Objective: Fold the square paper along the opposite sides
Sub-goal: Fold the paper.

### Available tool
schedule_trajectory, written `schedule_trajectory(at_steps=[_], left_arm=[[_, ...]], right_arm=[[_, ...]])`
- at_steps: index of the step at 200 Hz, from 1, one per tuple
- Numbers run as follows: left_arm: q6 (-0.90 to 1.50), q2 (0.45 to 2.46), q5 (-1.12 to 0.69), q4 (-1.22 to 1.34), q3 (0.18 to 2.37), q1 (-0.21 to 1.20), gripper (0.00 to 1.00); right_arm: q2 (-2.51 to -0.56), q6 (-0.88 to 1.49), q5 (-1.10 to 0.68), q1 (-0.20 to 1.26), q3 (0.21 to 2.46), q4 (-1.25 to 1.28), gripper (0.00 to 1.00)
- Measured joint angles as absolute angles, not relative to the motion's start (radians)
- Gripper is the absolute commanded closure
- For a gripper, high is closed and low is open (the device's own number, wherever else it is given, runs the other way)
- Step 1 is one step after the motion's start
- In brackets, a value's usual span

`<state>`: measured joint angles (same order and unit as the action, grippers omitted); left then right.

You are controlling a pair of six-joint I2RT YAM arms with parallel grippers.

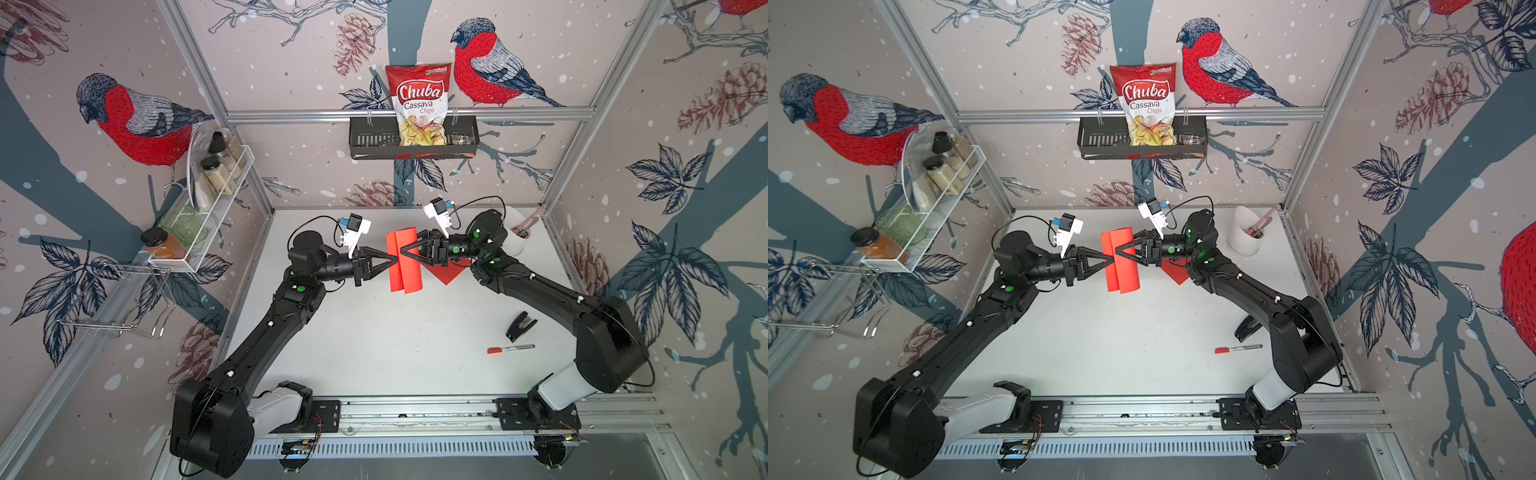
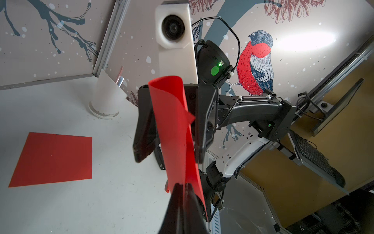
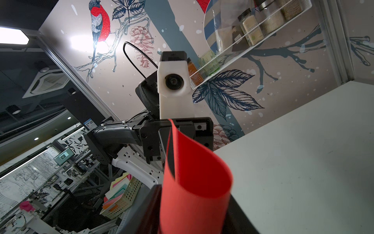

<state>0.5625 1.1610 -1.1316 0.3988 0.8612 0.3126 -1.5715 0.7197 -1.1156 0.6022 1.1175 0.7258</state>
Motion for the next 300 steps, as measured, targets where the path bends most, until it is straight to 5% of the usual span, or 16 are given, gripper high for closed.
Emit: schedule_trajectory(at_steps=[50, 300], left_arm=[[0.714, 1.168, -1.156, 0.605, 0.807, 0.317, 0.72], [0.680, 1.203, -1.113, 0.550, 0.846, 0.321, 0.75]], right_arm=[[-1.562, 0.737, -1.098, 0.604, 1.114, 0.740, 0.64], [-1.525, 0.631, -0.984, 0.654, 1.136, 0.581, 0.60]])
